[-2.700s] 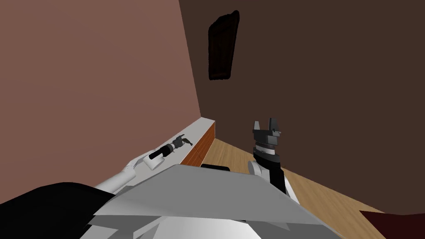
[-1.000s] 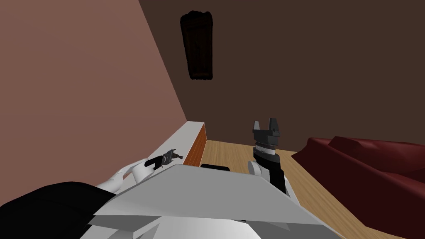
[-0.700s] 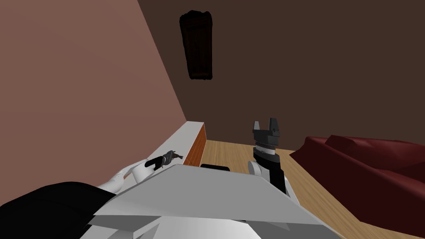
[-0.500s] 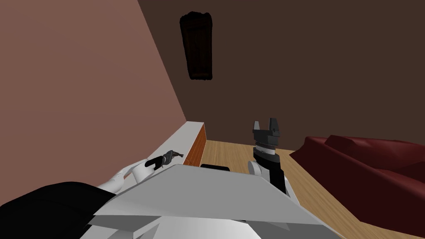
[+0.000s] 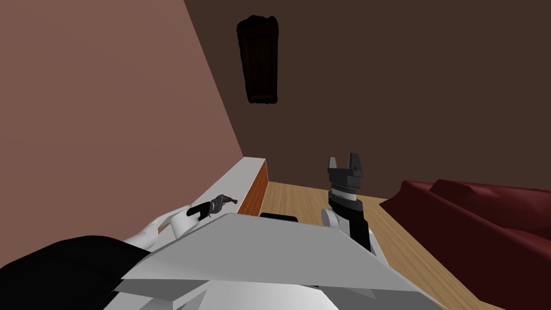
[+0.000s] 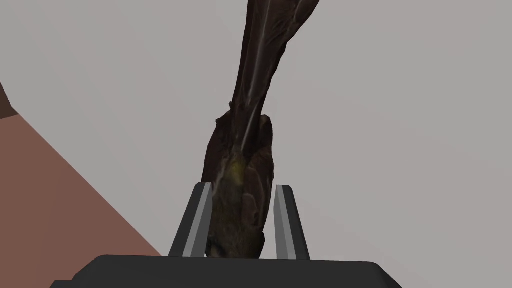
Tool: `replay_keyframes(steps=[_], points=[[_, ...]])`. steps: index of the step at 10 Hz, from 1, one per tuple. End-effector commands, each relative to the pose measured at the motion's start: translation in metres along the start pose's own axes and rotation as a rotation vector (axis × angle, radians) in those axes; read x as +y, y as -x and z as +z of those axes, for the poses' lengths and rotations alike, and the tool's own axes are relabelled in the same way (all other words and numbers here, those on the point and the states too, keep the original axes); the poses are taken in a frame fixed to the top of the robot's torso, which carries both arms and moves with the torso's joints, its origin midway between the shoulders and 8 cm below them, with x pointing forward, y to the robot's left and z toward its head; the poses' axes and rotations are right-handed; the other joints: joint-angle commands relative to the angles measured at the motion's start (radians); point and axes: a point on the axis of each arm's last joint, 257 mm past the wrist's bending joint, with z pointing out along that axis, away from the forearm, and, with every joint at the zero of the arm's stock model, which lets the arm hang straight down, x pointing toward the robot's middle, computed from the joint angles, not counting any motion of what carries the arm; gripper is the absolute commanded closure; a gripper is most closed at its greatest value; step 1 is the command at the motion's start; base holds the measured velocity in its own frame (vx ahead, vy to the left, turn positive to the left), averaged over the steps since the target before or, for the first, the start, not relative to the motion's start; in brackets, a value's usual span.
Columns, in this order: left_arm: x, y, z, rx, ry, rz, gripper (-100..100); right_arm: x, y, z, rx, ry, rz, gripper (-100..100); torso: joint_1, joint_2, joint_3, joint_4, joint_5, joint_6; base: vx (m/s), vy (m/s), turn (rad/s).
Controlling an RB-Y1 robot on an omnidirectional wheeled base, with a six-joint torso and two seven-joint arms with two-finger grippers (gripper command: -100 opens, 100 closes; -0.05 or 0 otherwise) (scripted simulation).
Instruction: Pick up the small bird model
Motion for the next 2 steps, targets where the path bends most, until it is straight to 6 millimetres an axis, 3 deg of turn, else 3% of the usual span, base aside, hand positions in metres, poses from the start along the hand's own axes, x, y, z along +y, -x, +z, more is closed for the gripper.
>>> replay_keyframes(steps=[1, 2], points=[[0.0000, 0.0000, 0.0000, 0.000, 0.000, 0.000, 100, 0.0000, 0.0000, 0.0000, 0.000, 0.000, 0.000, 0, 0.000, 0.000, 0.000, 0.000, 0.000, 0.000, 0.005, -0.013, 0.024], [0.0004, 0.0000, -0.0004, 0.000, 0.002, 0.000, 0, 0.0000, 0.0000, 0.0000, 0.000, 0.000, 0.000, 0, 0.001, 0.000, 0.000, 0.000, 0.000, 0.001, 0.000, 0.000, 0.000]])
